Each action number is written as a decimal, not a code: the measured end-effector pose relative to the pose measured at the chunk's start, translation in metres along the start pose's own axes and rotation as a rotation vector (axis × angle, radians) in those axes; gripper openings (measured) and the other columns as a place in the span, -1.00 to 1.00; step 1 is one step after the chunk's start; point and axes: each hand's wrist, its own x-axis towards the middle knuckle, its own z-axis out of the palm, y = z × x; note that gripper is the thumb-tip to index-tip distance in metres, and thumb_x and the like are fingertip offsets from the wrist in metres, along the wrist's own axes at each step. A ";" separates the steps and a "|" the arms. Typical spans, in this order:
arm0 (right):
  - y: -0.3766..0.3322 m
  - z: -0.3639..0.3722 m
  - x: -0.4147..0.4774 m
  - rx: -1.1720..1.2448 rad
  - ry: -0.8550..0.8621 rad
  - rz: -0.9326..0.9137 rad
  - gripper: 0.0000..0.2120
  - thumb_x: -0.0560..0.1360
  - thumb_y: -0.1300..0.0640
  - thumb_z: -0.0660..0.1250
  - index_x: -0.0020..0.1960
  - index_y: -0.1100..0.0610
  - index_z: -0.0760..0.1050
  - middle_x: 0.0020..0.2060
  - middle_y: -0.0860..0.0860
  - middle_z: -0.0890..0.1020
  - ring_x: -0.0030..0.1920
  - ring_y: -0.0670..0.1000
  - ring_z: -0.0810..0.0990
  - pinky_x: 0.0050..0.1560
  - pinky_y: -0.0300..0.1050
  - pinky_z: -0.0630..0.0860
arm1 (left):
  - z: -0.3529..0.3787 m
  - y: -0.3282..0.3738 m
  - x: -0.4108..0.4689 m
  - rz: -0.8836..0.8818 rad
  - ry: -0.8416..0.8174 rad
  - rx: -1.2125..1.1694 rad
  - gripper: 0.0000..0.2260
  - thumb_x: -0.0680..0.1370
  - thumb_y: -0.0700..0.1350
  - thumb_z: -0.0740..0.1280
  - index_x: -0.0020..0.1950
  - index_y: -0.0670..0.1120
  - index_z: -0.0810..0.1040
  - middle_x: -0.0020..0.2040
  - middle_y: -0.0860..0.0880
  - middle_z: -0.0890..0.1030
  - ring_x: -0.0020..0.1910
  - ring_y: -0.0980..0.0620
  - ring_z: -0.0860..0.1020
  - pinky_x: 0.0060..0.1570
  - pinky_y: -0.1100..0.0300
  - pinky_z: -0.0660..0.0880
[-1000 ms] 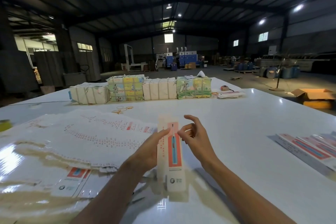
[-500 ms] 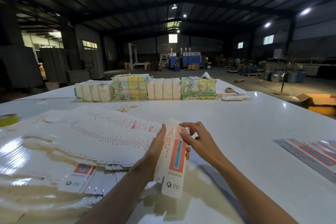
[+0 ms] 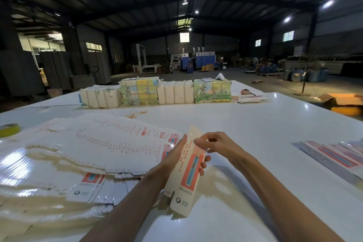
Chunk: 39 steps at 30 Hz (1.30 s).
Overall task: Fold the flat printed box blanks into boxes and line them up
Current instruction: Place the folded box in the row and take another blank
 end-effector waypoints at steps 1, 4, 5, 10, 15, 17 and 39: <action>0.000 0.000 0.000 0.003 0.007 0.014 -0.58 0.60 -0.17 0.43 0.05 0.22 0.70 -0.12 0.04 0.77 0.00 0.10 0.74 0.15 -0.02 0.62 | 0.004 0.002 -0.001 -0.005 -0.010 0.009 -0.38 0.57 0.38 0.19 0.21 -0.18 0.51 0.04 -0.18 0.65 -0.16 -0.10 0.66 -0.12 0.06 0.65; -0.003 0.002 -0.002 0.085 0.002 0.029 -0.62 0.64 -0.10 0.40 0.00 0.24 0.72 -0.12 0.08 0.77 -0.05 0.07 0.76 0.16 -0.02 0.64 | 0.009 0.003 -0.006 -0.006 -0.039 -0.014 -0.46 0.65 0.34 0.14 0.14 -0.15 0.52 -0.03 -0.14 0.66 -0.21 -0.05 0.69 -0.16 0.09 0.66; -0.003 0.001 -0.003 0.127 -0.008 0.028 -0.63 0.67 -0.07 0.37 -0.01 0.24 0.73 -0.11 0.11 0.77 -0.06 0.08 0.76 0.16 -0.03 0.63 | 0.010 0.004 -0.007 0.004 -0.041 -0.034 -0.44 0.67 0.33 0.11 0.17 -0.16 0.52 -0.03 -0.15 0.66 -0.21 -0.06 0.69 -0.16 0.08 0.67; -0.010 -0.001 -0.008 0.249 -0.023 0.013 -0.61 0.68 -0.07 0.33 -0.02 0.24 0.73 -0.14 0.18 0.73 -0.13 0.10 0.72 0.10 -0.09 0.57 | 0.009 0.004 -0.006 -0.040 -0.017 -0.096 -0.35 0.64 0.37 0.07 0.22 -0.19 0.56 -0.03 -0.17 0.65 -0.18 -0.08 0.66 -0.16 0.08 0.65; -0.011 0.007 -0.007 0.082 0.022 0.037 -0.55 0.58 -0.26 0.41 -0.11 0.13 0.77 -0.17 0.08 0.77 -0.11 0.03 0.75 0.13 -0.06 0.64 | 0.012 0.002 -0.004 -0.039 0.007 -0.036 -0.43 0.61 0.37 0.12 0.05 -0.14 0.55 -0.12 -0.11 0.69 -0.27 -0.04 0.69 -0.24 0.10 0.67; -0.013 0.008 -0.006 0.131 0.052 0.044 -0.56 0.58 -0.22 0.43 -0.20 0.12 0.76 -0.20 0.10 0.76 -0.12 0.05 0.76 0.12 -0.05 0.61 | 0.014 0.002 -0.005 -0.049 0.038 -0.025 -0.43 0.58 0.39 0.15 0.06 -0.12 0.55 -0.15 -0.03 0.71 -0.28 0.02 0.69 -0.26 0.16 0.66; -0.017 -0.011 -0.009 0.402 0.226 0.071 -0.58 0.48 -0.16 0.47 -0.24 0.21 0.74 -0.25 0.13 0.74 -0.19 0.07 0.74 0.01 -0.10 0.58 | 0.007 -0.005 -0.009 -0.126 -0.032 -0.006 -0.37 0.36 0.52 0.45 -0.06 -0.06 0.62 -0.15 -0.08 0.62 -0.33 0.04 0.63 -0.26 0.21 0.60</action>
